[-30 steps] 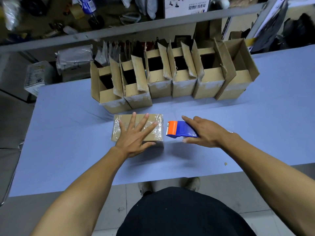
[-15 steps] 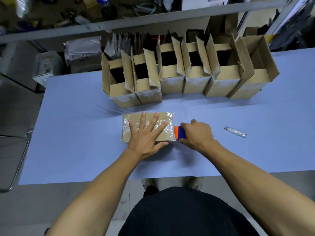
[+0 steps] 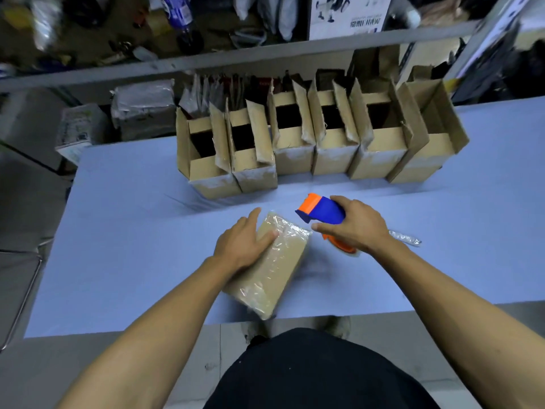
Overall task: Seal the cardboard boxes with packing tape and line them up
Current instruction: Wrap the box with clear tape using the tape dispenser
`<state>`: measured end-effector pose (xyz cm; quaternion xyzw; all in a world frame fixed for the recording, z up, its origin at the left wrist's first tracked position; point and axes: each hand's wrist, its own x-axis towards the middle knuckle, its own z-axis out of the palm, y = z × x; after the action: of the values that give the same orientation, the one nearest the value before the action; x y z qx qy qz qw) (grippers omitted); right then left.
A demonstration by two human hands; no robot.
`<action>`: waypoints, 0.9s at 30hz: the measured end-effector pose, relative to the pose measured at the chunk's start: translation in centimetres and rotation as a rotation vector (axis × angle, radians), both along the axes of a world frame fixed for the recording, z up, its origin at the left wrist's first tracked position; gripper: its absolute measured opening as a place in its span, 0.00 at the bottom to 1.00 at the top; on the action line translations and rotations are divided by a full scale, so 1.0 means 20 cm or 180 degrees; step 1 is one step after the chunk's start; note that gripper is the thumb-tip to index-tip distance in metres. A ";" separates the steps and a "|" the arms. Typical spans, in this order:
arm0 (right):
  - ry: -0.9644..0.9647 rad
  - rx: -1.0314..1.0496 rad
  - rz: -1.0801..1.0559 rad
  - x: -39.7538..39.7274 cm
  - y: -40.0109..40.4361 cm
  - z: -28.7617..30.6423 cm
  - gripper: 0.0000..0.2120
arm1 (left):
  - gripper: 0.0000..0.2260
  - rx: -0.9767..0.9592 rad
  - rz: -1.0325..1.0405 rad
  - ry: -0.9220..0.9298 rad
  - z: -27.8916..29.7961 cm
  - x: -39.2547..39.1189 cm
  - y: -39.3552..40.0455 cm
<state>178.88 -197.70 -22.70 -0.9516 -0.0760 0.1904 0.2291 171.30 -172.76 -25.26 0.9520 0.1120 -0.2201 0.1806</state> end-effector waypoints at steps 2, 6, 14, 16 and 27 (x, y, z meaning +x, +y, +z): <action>0.0001 0.0065 -0.0091 0.00 -0.03 0.00 0.37 | 0.32 -0.0126 0.0079 -0.0344 0.00 -0.02 -0.05; -0.0157 0.0131 -0.0165 -0.02 -0.07 0.01 0.35 | 0.25 -0.0569 -0.0790 -0.0985 -0.01 0.04 -0.12; -0.0293 0.0579 0.0095 -0.03 -0.08 0.09 0.31 | 0.10 -0.1192 -0.0310 -0.0856 -0.04 0.09 -0.17; -0.0334 0.0718 0.0160 -0.04 -0.07 0.09 0.29 | 0.11 -0.1462 0.0069 -0.0483 -0.02 0.11 -0.16; -0.0473 0.1017 0.0691 -0.07 -0.02 0.19 0.33 | 0.13 -0.3525 0.1652 0.0209 0.33 0.19 -0.14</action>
<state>177.53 -198.13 -18.92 -0.9008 -0.2240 0.1289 0.3490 175.03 -175.50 -18.70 0.6511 0.2147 -0.2236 0.6928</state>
